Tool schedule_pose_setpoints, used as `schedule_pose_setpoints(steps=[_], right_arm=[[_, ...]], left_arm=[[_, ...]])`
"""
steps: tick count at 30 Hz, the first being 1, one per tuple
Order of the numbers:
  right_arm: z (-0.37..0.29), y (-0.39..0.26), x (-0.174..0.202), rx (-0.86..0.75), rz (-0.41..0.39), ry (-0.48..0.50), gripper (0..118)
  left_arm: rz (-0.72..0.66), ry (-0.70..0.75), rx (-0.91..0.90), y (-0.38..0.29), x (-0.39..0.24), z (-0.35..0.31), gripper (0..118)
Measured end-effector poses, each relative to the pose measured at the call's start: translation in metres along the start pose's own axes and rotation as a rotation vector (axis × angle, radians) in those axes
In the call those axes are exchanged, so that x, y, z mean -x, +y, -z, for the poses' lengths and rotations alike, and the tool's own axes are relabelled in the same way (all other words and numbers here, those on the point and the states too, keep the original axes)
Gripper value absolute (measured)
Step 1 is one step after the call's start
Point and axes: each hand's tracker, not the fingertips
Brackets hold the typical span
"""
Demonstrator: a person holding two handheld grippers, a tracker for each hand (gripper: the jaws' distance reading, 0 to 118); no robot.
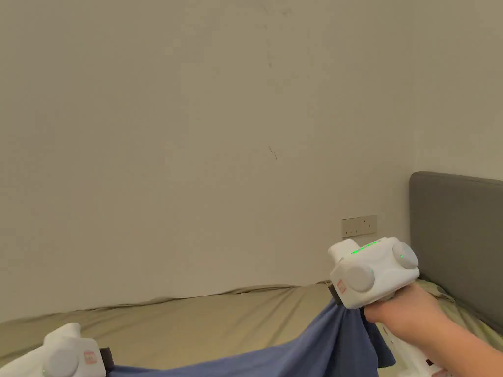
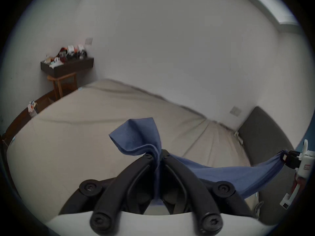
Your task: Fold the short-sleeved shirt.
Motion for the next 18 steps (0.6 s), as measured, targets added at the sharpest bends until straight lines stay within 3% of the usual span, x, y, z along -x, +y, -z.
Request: schedule_pose_setpoints(steps=[8,15,18], right_arm=[[0.041,-0.111,0.008,0.152,0.057,0.061,5],[-0.007,-0.222,-0.013,0.161,0.167,0.173,5],[-0.043,-0.268,-0.015,0.15,0.197,0.205,5]], left_arm=[[0.017,0.026,0.152,-0.081,0.028,0.039,3],[0.108,-0.037,0.179,-0.155,0.064,-0.024,3],[0.022,-0.084,0.194,-0.18,0.086,-0.06,3]])
